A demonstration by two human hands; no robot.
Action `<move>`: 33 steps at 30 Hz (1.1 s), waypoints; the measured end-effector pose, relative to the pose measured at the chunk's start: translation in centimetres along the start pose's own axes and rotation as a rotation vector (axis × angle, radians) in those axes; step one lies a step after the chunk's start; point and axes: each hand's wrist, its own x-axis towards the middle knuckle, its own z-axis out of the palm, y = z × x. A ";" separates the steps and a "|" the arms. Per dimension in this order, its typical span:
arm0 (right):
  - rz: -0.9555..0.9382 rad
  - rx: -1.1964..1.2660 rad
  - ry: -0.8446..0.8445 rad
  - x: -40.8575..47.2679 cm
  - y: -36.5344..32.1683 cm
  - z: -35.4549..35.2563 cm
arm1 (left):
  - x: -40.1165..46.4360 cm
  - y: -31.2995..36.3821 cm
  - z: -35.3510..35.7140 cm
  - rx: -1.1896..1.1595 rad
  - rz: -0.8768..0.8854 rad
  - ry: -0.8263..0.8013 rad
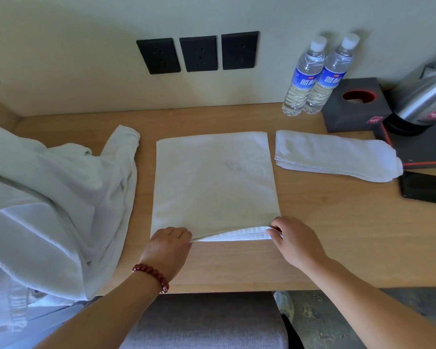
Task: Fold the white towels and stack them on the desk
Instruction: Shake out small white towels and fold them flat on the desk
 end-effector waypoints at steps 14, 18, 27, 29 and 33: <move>0.054 0.085 -0.013 2.0 0.7 -0.1 | -1.3 -5.4 -1.3 -0.328 -0.574 -0.133; 0.072 0.142 0.002 3.0 1.1 -0.3 | -0.2 -6.3 -1.3 -0.451 -0.736 -0.173; 0.049 0.160 0.108 5.0 0.8 -0.5 | 1.1 -7.3 -0.5 -0.671 -0.831 -0.164; 0.049 0.144 0.118 5.5 0.5 -0.7 | 1.2 -7.4 -0.4 -0.645 -0.835 -0.193; 0.065 0.120 0.125 6.7 0.3 -1.0 | 1.9 -7.3 -0.4 -0.572 -0.839 -0.237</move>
